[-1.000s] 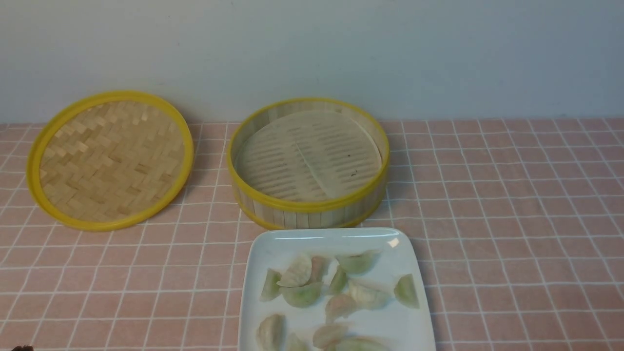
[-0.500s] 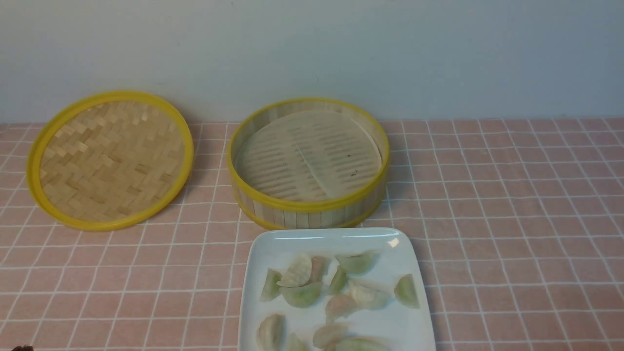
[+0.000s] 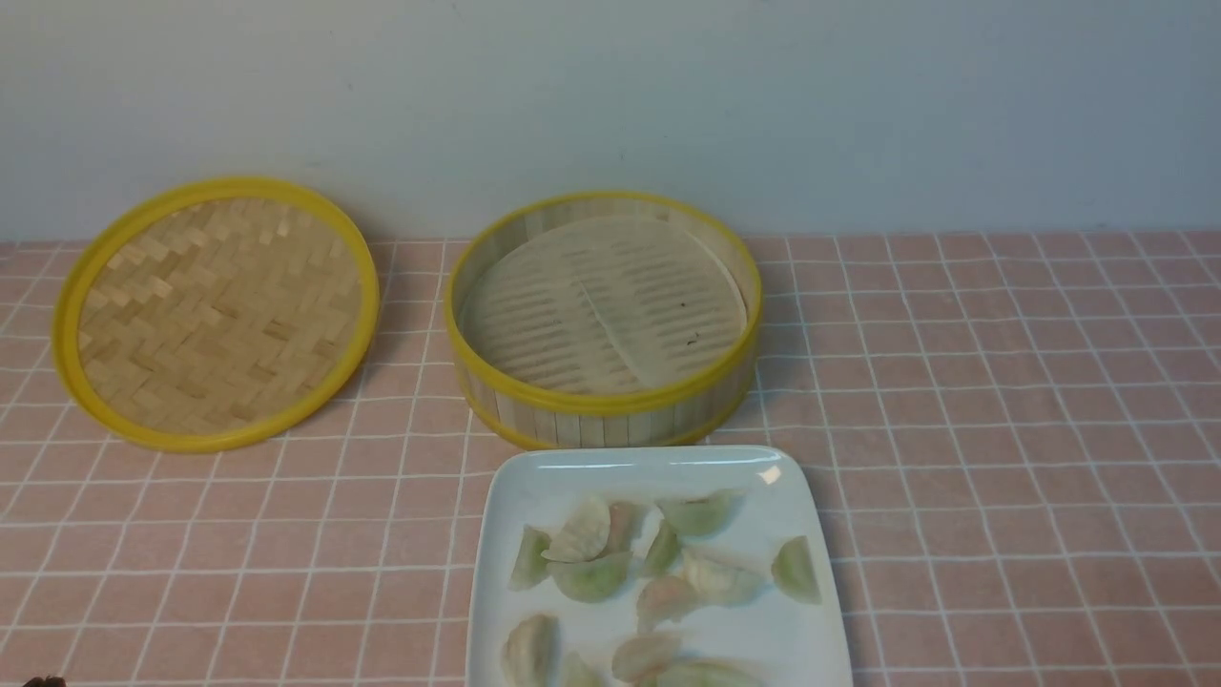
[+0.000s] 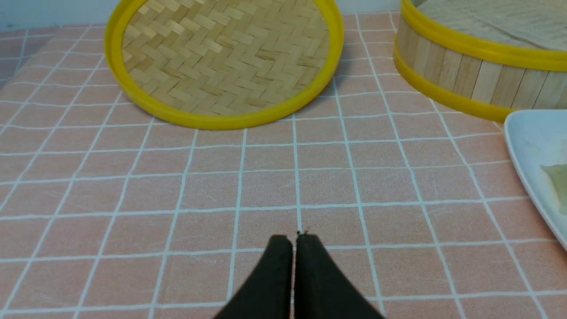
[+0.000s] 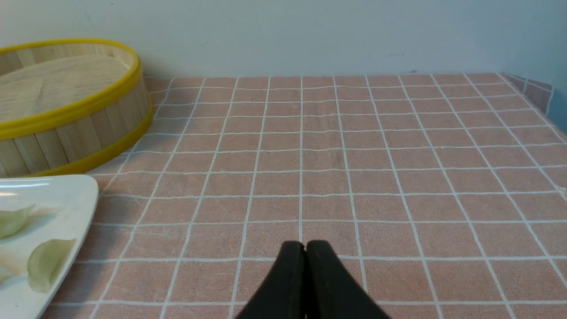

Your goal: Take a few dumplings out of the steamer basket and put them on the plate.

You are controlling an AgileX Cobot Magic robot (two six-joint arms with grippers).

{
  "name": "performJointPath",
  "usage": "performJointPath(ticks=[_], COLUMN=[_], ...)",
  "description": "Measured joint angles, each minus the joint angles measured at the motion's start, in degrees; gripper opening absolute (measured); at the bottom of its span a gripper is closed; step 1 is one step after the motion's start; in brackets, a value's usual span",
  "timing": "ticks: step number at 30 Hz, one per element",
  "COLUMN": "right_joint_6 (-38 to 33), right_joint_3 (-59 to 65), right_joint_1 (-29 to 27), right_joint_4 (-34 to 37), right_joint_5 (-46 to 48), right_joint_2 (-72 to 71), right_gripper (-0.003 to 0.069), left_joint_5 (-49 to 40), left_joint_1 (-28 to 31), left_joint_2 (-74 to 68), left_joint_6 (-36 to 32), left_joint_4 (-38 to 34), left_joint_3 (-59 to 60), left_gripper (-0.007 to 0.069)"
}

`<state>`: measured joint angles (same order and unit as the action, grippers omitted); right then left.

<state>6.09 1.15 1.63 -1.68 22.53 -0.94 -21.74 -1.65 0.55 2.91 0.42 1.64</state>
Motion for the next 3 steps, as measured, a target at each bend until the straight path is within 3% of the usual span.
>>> performJointPath(ticks=[3], right_joint_6=[0.0], right_joint_3=[0.0], right_joint_1=[0.0], right_joint_4=[0.0], right_joint_5=[0.0], right_joint_2=[0.0], right_gripper=[-0.0014], left_joint_5=[0.0], left_joint_1=[0.0], left_joint_2=[0.0], left_joint_6=[0.0], left_joint_4=[0.0], left_joint_3=[0.0], left_gripper=[-0.0006])
